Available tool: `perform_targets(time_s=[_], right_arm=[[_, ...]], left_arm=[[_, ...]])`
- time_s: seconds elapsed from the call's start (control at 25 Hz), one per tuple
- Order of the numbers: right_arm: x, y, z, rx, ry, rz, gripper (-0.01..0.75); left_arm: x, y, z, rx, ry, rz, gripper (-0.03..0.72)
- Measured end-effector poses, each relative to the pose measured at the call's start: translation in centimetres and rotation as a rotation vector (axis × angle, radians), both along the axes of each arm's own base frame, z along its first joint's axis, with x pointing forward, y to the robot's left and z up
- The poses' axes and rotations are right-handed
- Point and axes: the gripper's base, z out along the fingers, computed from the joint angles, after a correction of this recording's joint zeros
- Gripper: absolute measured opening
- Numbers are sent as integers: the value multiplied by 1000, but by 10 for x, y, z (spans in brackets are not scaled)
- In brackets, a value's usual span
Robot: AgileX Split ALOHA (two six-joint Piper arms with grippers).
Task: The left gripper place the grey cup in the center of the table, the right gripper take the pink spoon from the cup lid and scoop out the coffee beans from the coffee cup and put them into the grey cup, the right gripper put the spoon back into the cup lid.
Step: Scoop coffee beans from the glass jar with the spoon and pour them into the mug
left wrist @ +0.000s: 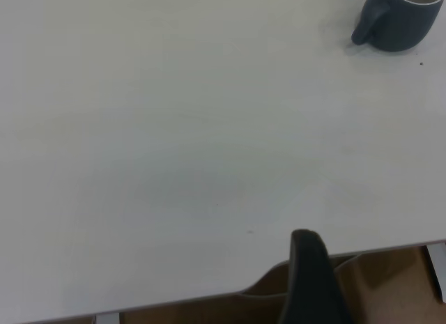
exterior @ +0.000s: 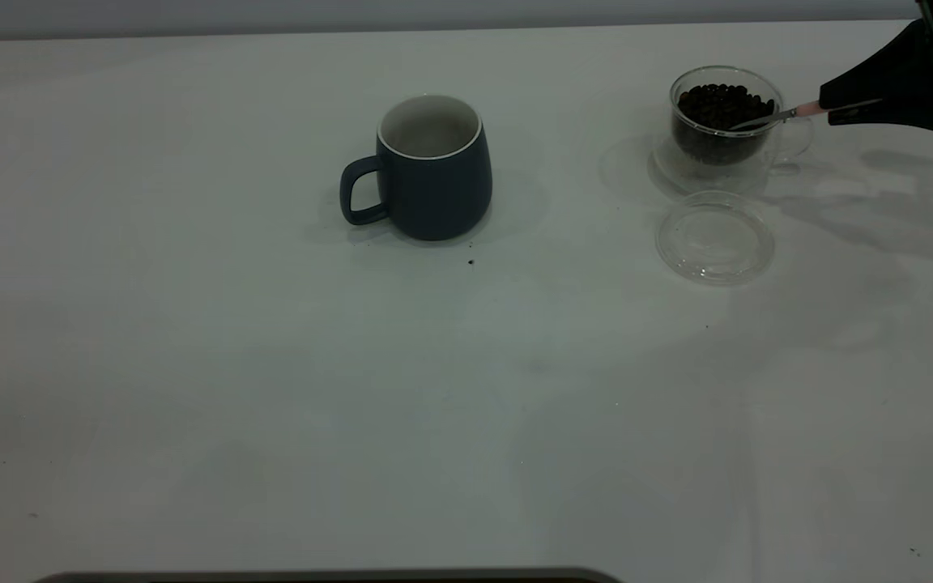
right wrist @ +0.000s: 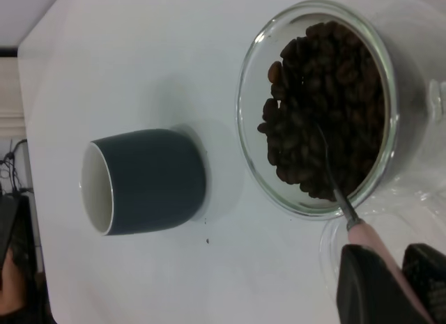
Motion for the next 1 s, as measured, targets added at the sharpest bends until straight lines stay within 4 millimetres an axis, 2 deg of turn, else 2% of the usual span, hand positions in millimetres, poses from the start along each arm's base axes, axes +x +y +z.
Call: perform_targets(time_s=[0.32,0.64,0.8,1.0], right_arm=[[-5,-20,3,62,17,-55,99],[-6,-22,6,121,14,-62,99],[-9,-26,3,216,21,-81,99],[-13,-34,-7,240,45,-113,99]], left_arm=[[0,0,0,0,0,0,516],[0,0,0,0,0,0,516],[0,0,0,0,0,0,516],[0,0,0,2,0,-1,516]])
